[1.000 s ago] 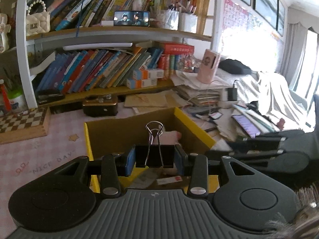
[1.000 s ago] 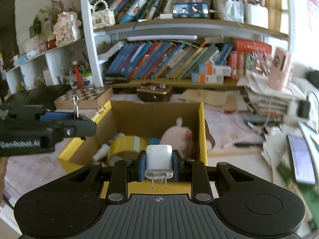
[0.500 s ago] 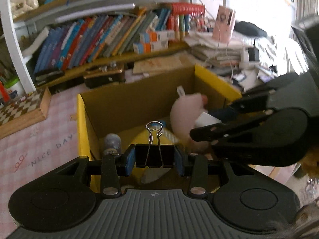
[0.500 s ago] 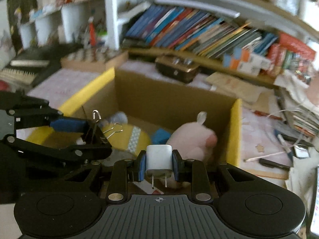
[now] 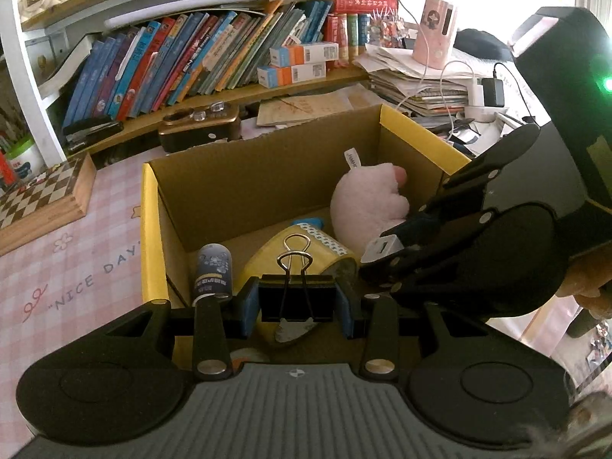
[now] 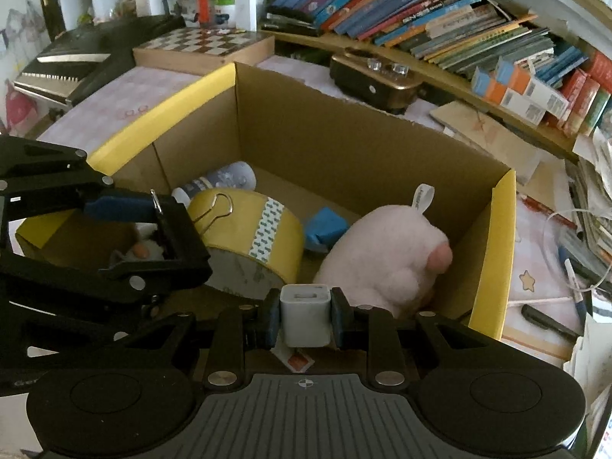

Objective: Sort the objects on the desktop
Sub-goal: 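Lower the clip and plug into the yellow box and open both grippers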

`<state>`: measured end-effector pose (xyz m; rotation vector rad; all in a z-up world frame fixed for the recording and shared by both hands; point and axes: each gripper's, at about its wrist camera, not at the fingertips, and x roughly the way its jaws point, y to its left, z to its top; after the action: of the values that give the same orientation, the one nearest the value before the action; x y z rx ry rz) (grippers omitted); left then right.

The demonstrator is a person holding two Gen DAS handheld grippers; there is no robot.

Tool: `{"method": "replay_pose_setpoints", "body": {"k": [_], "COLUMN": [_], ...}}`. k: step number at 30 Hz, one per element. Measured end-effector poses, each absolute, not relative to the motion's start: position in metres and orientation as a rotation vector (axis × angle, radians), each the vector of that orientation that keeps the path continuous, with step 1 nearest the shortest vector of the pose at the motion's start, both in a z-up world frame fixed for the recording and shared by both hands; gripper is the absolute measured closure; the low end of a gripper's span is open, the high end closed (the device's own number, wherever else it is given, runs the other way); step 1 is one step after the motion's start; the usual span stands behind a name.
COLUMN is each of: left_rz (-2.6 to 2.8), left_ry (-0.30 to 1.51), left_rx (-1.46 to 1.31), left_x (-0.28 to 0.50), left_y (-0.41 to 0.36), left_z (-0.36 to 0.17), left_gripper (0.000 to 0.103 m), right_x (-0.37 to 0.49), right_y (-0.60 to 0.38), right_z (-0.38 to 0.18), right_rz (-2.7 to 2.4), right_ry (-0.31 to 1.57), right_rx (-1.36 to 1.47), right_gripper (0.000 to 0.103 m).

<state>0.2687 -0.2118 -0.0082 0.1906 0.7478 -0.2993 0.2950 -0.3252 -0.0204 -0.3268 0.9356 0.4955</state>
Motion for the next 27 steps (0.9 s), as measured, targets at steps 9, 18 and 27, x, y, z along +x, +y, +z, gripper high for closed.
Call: {"method": "replay_pose_setpoints", "body": {"k": [9,18,27], "left_rz": [-0.243,-0.157,0.003], "left_ry": [0.696,0.574,0.479], "left_rx": [0.177,0.167,0.105], "left_x": [0.256,0.221,0.175], "left_y": [-0.211,-0.198,-0.162], "left_z": [-0.004,0.023,0.053], "left_gripper": [0.050,0.012,0.000], "right_x": [0.291,0.270,0.227], "right_y": [-0.329,-0.344,-0.342], "right_z": [-0.016,0.013,0.042], "right_rz": [0.483,0.410,0.358], "right_ry": [0.895,0.758,0.613], "right_rx": [-0.302,-0.181,-0.078], "right_gripper": [0.070,0.035,0.025]}}
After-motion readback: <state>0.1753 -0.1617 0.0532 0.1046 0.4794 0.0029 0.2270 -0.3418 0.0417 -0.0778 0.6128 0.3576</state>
